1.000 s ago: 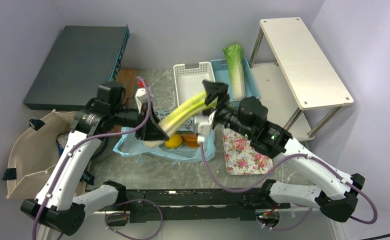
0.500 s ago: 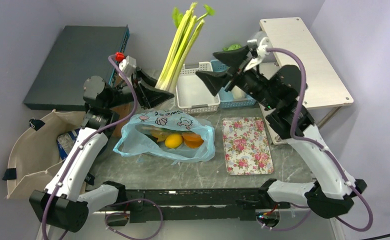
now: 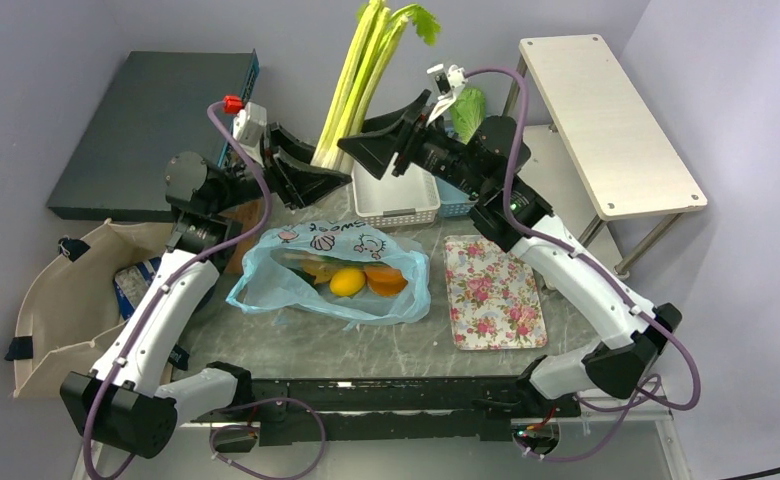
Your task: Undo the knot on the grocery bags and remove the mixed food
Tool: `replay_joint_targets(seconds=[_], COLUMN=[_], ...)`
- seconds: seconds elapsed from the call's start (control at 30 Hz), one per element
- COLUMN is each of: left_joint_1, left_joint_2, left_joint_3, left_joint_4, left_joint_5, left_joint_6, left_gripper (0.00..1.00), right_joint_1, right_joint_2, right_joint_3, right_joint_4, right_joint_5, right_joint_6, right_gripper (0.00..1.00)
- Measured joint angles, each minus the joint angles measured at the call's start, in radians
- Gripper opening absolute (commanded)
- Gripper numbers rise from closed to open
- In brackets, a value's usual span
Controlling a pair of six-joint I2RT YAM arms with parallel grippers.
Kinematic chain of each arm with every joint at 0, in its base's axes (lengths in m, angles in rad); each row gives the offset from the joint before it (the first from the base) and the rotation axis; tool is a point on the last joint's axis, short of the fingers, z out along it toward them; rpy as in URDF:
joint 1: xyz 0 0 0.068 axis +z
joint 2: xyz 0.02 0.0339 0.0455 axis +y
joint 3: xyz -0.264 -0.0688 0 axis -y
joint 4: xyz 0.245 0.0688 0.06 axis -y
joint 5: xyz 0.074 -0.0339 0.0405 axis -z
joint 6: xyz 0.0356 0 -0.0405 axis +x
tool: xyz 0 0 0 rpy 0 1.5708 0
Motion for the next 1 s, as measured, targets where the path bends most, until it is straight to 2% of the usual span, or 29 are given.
replay_joint_targets(seconds=[0.03, 0.1, 0.13, 0.2, 0.23, 0.4, 0.6, 0.77, 1.0], left_joint_1=[0.0, 0.001, 0.002, 0.002, 0.002, 0.018, 0.116, 0.13, 0.131], left_joint_2=[0.002, 0.006, 0.009, 0.012, 0.012, -0.006, -0.042, -0.042, -0.068], left_joint_3=[0.005, 0.011, 0.013, 0.018, 0.02, 0.033, 0.113, 0.21, 0.208], left_joint_4=[-0.002, -0.003, -0.004, -0.008, -0.015, -0.152, -0.502, -0.795, -0.995], left_joint_5=[-0.004, -0.013, -0.016, -0.027, -0.034, -0.063, -0.146, -0.242, -0.306], left_joint_6=[-0.003, -0.011, -0.014, -0.019, -0.017, 0.067, 0.306, 0.544, 0.707], left_gripper=[0.14, 0.19, 0.3, 0.6, 0.7, 0.98, 0.99, 0.99, 0.99], right_joint_1=[0.003, 0.012, 0.016, 0.016, 0.015, -0.006, -0.172, -0.299, -0.39], right_joint_2=[0.007, 0.018, 0.022, 0.029, 0.032, 0.042, 0.043, 0.076, 0.232], right_joint_3=[0.0, 0.001, 0.002, 0.006, 0.01, 0.029, 0.045, 0.045, 0.027], right_joint_4=[0.021, 0.061, 0.075, 0.09, 0.09, 0.057, -0.018, -0.073, -0.109], right_joint_5=[-0.007, -0.023, -0.023, -0.031, -0.031, 0.003, 0.08, 0.153, 0.193], right_joint_6=[0.01, 0.024, 0.026, 0.026, 0.022, -0.047, -0.179, -0.372, -0.602], right_gripper=[0.37, 0.1, 0.0, 0.0, 0.0, 0.0, 0.0, 0.0, 0.0])
